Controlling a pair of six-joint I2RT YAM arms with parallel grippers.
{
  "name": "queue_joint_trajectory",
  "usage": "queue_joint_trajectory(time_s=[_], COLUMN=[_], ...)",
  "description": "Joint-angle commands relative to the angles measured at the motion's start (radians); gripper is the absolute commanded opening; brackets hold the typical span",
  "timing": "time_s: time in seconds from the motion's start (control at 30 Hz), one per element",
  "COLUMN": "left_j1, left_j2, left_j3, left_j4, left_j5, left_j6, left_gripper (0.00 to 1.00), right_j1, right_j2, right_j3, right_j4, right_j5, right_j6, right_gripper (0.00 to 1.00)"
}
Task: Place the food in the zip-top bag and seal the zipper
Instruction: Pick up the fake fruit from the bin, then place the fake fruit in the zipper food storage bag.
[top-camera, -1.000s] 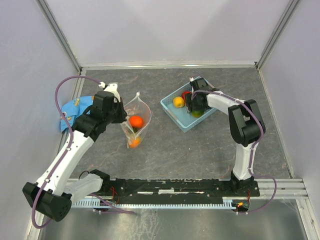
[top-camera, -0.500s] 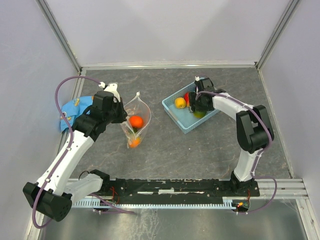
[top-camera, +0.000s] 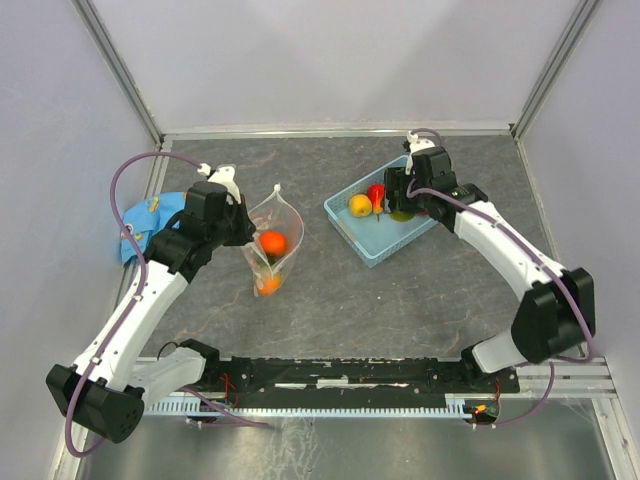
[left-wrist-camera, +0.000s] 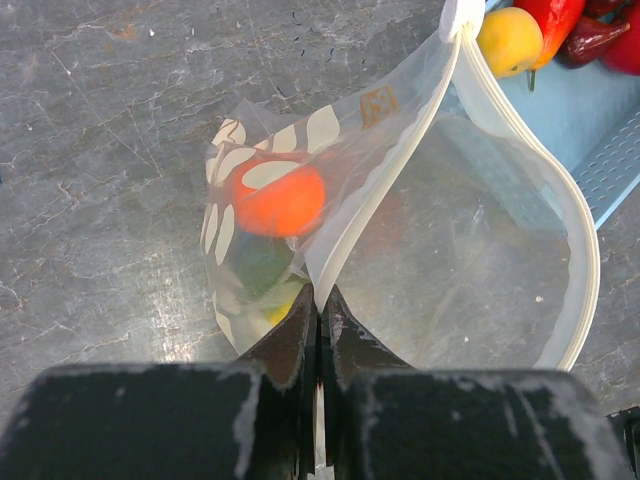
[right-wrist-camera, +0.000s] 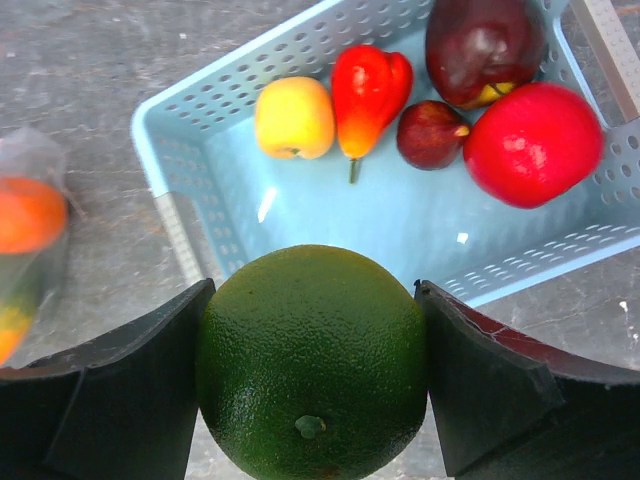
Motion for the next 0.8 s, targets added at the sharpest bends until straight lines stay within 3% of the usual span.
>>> queue_joint_trajectory(time_s=[0.0,0.4,0.77], left_j1=[0.007,0.018,0.03], left_j2=[-0.022,-0.037,-0.039], left_j3=[-0.002,-0.007,-0.01], left_j4=[0.045,0.057,0.063], left_j5=[0.024,0.043,0.072], left_j6=[0.042,0.044,0.046], left_gripper=[0.03,0.03,0.03], right_j1=[0.048,0.254,0.422], right_j2=[-0.12,-0.271,-0.2], right_j3=[-0.034,-0.071,-0.073], right_j4=[0.034,0.22,0.525], right_j5=[-0.006,-0.1,-0.275], right_j6=[0.045,0.068,0.092], right_gripper=[0.72,0.72,0.71])
